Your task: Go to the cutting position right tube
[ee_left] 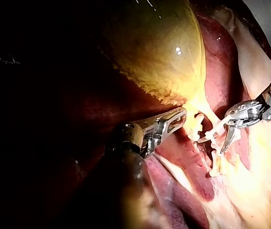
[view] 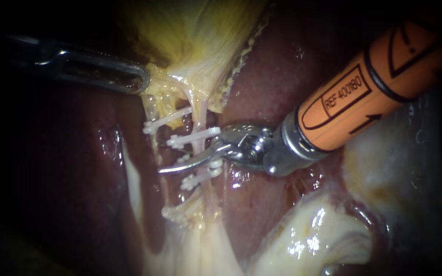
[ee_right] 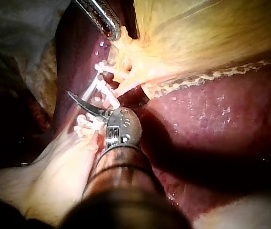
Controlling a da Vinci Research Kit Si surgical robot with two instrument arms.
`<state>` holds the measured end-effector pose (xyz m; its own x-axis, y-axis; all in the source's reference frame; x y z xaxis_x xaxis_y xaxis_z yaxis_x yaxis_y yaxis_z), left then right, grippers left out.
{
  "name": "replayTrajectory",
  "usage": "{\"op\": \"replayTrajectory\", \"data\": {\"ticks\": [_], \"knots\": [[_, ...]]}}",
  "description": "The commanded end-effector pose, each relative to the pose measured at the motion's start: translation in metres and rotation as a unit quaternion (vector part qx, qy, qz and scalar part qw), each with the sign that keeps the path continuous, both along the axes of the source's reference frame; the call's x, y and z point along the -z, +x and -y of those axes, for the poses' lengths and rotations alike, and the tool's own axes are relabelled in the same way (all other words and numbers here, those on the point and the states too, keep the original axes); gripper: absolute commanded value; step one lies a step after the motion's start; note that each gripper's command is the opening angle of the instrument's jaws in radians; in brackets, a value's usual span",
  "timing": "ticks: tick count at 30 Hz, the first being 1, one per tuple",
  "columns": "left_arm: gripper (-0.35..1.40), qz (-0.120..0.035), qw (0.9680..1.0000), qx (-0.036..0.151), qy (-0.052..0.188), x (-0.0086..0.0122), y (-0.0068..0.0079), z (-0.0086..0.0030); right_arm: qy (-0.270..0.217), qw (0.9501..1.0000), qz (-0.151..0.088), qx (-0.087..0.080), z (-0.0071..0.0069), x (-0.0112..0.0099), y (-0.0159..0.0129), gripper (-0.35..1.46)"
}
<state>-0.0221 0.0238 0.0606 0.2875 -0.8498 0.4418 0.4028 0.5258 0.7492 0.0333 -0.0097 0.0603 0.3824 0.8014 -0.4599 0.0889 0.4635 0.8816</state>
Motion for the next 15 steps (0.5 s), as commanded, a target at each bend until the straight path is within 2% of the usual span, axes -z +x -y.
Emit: {"op": "replayTrajectory", "data": {"ticks": [1,5,15], "knots": [[-0.35,0.0,1.0,0.0,0.0,0.0,0.0,0.0,0.002,1.0,-0.002,-0.002,-0.0001,0.0003,0.0,1.43],[-0.35,0.0,1.0,0.0,0.0,0.0,0.0,0.0,0.005,0.9999,-0.007,-0.004,-0.0002,0.0011,0.0001,1.43],[-0.35,0.0,1.0,0.0,0.0,0.0,0.0,0.0,0.005,0.9999,-0.007,-0.004,-0.0002,0.001,0.0,1.43]]}}
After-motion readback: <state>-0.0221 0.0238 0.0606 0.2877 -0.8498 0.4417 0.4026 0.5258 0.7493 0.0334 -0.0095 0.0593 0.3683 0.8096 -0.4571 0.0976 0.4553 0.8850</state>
